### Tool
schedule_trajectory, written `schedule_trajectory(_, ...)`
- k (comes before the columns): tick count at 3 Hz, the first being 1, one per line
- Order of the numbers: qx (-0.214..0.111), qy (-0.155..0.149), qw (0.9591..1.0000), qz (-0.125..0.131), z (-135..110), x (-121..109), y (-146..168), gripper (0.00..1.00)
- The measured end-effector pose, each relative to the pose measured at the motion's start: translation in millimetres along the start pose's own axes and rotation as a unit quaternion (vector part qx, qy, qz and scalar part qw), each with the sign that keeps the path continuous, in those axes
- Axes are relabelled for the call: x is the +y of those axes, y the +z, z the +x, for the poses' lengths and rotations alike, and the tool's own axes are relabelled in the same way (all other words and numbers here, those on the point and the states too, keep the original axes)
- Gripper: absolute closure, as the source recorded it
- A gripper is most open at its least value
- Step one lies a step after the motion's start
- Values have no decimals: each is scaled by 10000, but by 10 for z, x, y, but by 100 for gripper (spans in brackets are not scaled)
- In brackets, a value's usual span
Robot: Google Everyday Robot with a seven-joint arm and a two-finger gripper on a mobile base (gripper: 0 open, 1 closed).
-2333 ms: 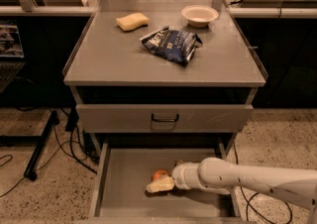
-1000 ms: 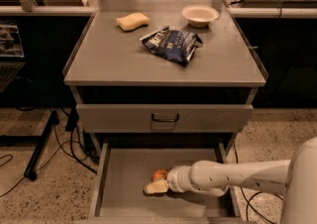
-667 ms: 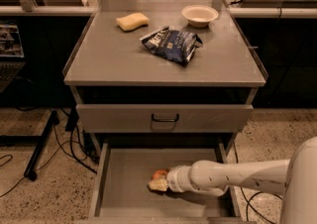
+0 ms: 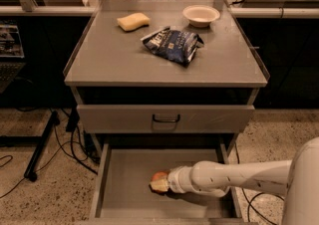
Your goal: Pick orange from middle drawer and place on counter
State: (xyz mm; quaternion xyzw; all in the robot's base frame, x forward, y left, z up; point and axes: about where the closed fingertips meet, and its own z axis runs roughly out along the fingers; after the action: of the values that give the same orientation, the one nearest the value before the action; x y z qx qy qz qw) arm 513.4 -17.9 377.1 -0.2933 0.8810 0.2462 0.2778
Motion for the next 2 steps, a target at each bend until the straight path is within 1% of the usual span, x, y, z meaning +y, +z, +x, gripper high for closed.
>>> schedule_trajectory(1,96,-215,9995,-224,-63,98,-4,100)
schedule_trajectory(2,131,-758,9943,-738,-348,354,-382,100)
